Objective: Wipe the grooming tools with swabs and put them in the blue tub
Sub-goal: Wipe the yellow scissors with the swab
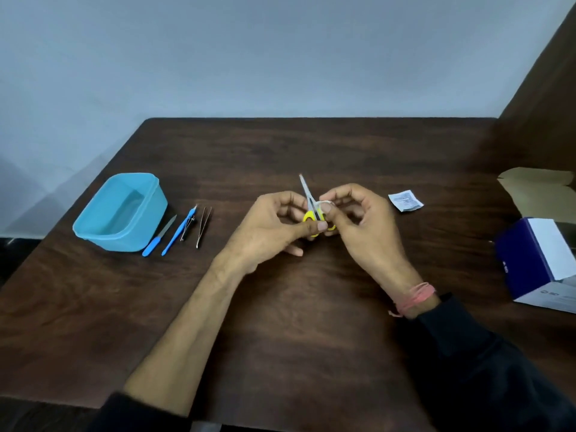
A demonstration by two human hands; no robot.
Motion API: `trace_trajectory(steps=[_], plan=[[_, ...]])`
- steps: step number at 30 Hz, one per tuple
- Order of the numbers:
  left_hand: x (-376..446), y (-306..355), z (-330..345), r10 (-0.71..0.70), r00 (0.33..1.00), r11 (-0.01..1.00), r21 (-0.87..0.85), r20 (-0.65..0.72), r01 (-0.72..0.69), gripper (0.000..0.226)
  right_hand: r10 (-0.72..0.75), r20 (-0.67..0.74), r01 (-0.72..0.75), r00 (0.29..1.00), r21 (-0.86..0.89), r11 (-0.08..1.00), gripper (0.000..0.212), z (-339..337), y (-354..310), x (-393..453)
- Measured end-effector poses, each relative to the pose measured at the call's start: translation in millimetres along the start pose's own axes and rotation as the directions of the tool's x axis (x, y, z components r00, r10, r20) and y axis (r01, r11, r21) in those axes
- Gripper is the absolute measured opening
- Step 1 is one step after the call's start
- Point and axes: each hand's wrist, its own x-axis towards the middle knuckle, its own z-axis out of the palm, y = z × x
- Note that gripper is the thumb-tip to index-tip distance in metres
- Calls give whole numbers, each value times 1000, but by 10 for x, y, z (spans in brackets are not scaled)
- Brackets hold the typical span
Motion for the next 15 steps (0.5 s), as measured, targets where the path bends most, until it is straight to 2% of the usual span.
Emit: trace_trajectory(steps=[2, 4, 7, 10, 12, 15], plan=[[150, 49, -134, -7, 992, 1000, 15, 124, 5, 34, 15, -30, -15, 999, -20, 1000, 15, -74, 29, 65], [251, 75, -221, 6, 988, 999, 32, 156, -11, 32, 47, -28, -46, 999, 47, 998, 11, -120, 49, 100], [358, 57, -191, 71, 994, 997, -8, 89, -70, 19, 46, -16, -44, 999, 99, 994, 11, -121, 67, 132], [427, 0, -94, 122, 992, 990, -69, -15, -123, 20, 16, -7, -16, 1000, 81, 997, 12, -105, 93, 154], [465, -48, -52, 164, 984, 985, -44, -64, -167, 16, 2, 1, -2, 1000, 73, 997, 11, -97, 108, 164], [479, -72, -16, 184, 981, 983, -17, -68, -185, 11, -20, -8, 21, 1000, 63, 998, 12, -94, 117, 176]])
